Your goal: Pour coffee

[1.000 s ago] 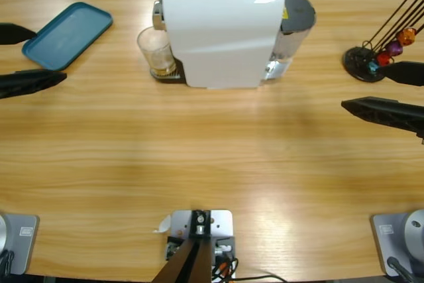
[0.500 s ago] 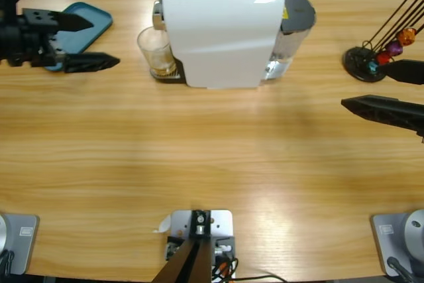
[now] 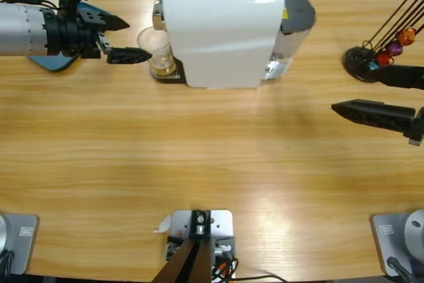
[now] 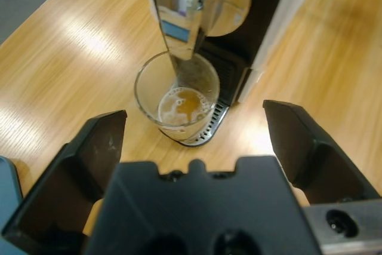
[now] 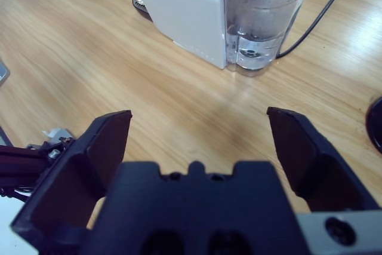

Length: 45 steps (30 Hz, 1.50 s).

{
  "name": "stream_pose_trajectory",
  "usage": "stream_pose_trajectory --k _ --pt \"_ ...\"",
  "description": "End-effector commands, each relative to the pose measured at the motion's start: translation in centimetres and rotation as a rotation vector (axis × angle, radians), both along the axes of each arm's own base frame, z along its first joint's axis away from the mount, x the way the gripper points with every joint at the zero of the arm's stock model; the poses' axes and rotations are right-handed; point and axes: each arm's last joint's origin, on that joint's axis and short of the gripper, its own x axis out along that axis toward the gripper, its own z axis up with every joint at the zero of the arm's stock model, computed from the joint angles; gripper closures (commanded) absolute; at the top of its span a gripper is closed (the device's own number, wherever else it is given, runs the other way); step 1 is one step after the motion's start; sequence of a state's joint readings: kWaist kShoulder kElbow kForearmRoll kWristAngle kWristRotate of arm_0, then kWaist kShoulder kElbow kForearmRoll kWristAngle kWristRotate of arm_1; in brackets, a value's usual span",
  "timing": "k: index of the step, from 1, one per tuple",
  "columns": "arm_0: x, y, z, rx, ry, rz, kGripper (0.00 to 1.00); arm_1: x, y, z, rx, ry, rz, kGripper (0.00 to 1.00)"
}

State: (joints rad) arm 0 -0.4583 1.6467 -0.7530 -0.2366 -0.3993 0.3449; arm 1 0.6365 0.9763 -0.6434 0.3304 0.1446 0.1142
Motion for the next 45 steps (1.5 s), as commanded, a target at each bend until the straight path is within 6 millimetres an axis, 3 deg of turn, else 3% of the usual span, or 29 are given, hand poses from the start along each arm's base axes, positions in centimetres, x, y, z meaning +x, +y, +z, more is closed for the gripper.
stream_pose_trajectory --k 1,33,45 --pt "1.8 -0.4 -2.6 0.002 0.055 -0.028 0.0 0.5 0.7 -1.4 -0.02 0.077 0.023 0.0" --pt "5.5 -2.1 -4.6 -0.016 0.093 -0.066 0.0 1.0 1.2 -2.0 -0.029 0.108 0.036 0.0" --pt "5.6 -2.6 -5.4 -0.01 0.108 -0.089 0.018 1.0 1.2 -2.0 -0.027 0.114 0.042 0.0"
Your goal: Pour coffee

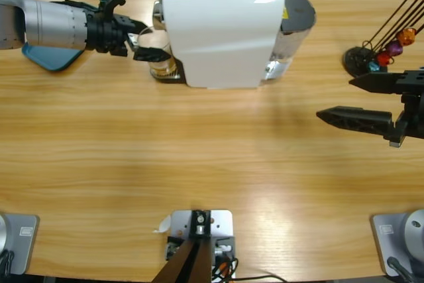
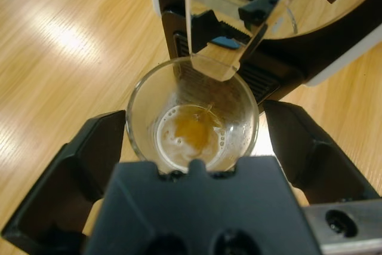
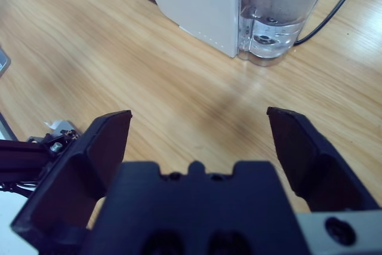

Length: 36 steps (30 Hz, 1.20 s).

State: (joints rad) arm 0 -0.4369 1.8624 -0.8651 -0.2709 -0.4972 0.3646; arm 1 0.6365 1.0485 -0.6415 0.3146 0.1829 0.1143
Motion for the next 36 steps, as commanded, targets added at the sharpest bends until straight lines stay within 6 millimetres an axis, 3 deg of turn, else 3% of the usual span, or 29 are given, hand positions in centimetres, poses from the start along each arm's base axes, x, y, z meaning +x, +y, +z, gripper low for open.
stream_pose_trajectory --k 1,6,11,16,19,24,32,36 --pt "0.6 -0.6 -1.7 0.009 0.03 -0.028 0.022 -0.1 0.2 -1.2 -0.012 0.053 0.014 0.0" --pt "0.6 -0.6 -1.8 0.012 0.032 -0.028 0.194 0.0 0.3 -1.3 -0.013 0.057 0.016 0.0" --pt "0.4 -0.4 -1.9 0.017 0.038 -0.025 0.527 0.0 0.3 -1.3 -0.012 0.054 0.015 0.0" --pt "0.4 -0.3 -2.0 0.025 0.038 -0.015 0.577 -0.1 0.2 -1.2 -0.011 0.052 0.015 0.0" --pt "0.3 -0.2 -2.1 0.033 0.038 -0.006 0.699 -0.1 0.2 -1.2 -0.011 0.053 0.015 0.0" --pt "-0.2 0.4 -1.7 0.05 0.028 0.026 0.699 -0.1 0.2 -1.2 -0.011 0.051 0.014 0.0" --pt "-0.8 4.1 2.3 -0.011 -0.03 0.152 0.699 -0.1 0.2 -1.1 -0.008 0.045 0.013 0.0" --pt "-1.2 6.9 4.2 -0.037 -0.058 0.259 0.699 -0.1 0.1 -1.2 -0.008 0.045 0.013 0.0"
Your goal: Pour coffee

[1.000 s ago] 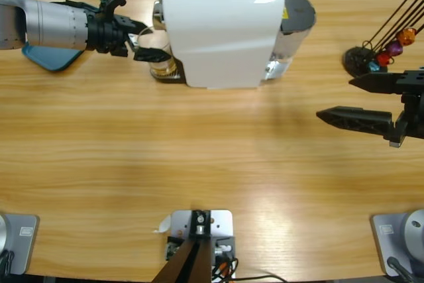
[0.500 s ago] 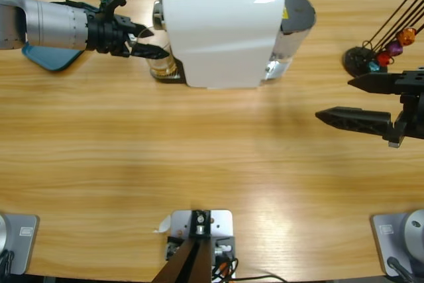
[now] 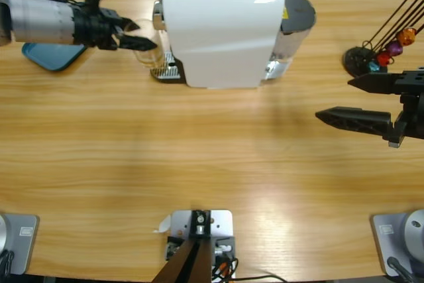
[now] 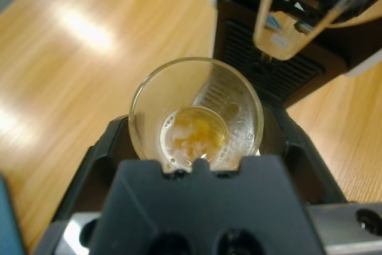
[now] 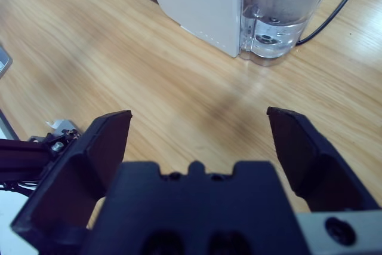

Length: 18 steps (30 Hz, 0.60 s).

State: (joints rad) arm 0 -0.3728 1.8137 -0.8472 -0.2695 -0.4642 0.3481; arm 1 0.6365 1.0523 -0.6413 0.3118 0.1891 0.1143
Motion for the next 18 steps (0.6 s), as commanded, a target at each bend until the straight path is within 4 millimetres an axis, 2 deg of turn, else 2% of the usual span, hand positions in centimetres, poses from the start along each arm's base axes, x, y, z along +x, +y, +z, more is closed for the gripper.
stream_pose_trajectory --k 1,7,11,15,18 --pt "-1.3 5.2 3.3 -0.037 -0.041 0.2 0.699 -0.2 0.1 -1.1 -0.01 0.04 0.008 0.0" --pt "-0.6 9.5 3.3 0.032 -0.061 0.483 0.695 -0.2 0.1 -1.2 -0.01 0.042 0.009 0.0" --pt "0.5 12.0 2.7 0.105 -0.055 0.699 0.694 -0.1 0.2 -1.3 -0.013 0.048 0.01 0.0" --pt "3.0 14.0 1.4 0.132 -0.024 0.828 0.694 0.0 0.3 -1.4 -0.019 0.056 0.01 0.0" --pt "4.8 14.7 -0.1 0.107 0.026 0.876 0.694 0.2 0.4 -1.6 -0.027 0.068 0.01 0.0"
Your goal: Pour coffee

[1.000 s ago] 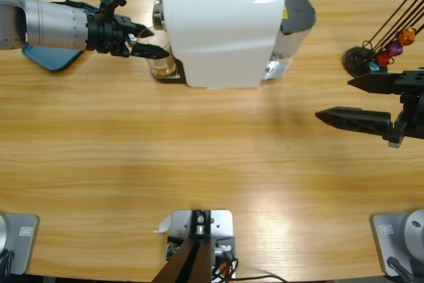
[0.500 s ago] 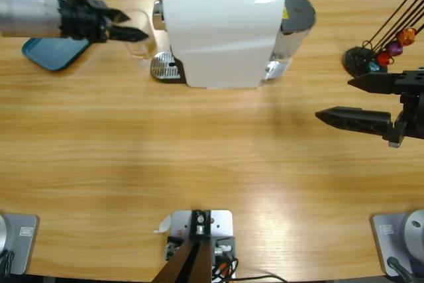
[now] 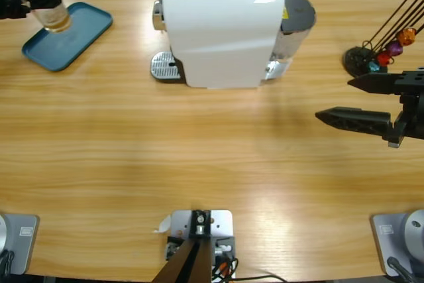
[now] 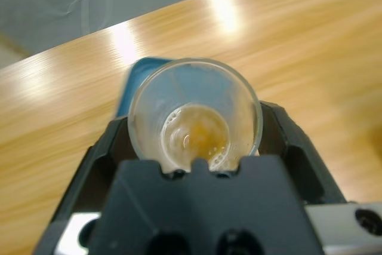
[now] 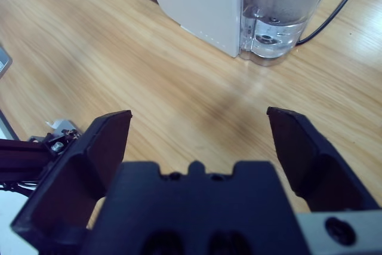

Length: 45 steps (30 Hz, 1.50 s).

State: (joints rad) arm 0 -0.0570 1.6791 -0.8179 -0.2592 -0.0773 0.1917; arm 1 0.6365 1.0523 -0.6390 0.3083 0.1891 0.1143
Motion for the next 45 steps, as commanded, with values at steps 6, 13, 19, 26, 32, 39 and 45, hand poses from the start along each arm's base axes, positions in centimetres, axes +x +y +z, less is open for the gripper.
stream_pose_trajectory --k 6,13,19,26,32,39,45 --pt "5.4 2.3 -5.4 -0.073 0.128 0.179 0.69 0.4 0.5 -1.7 -0.034 0.077 0.009 0.0" --pt "6.3 2.4 -6.6 -0.1 0.148 0.189 0.667 0.4 0.6 -1.7 -0.035 0.08 0.009 0.0" --pt "6.3 2.4 -6.7 -0.107 0.154 0.18 0.508 0.6 0.7 -1.8 -0.041 0.088 0.009 0.0" --pt "5.3 2.2 -5.7 -0.129 0.138 0.144 0.004 0.5 0.6 -1.7 -0.04 0.084 0.008 0.0" --pt "2.4 2.1 -1.0 -0.134 0.026 0.135 0.004 0.2 0.4 -1.5 -0.029 0.07 0.008 0.0" --pt "-7.5 0.1 6.2 -0.139 0.064 0.048 0.004 -0.4 -0.1 -1.2 -0.007 0.031 0.001 0.0" --pt "-16.2 -4.8 8.1 -0.161 0.192 -0.454 0.004 -1.2 -1.0 -0.8 0.014 -0.031 -0.034 0.0"
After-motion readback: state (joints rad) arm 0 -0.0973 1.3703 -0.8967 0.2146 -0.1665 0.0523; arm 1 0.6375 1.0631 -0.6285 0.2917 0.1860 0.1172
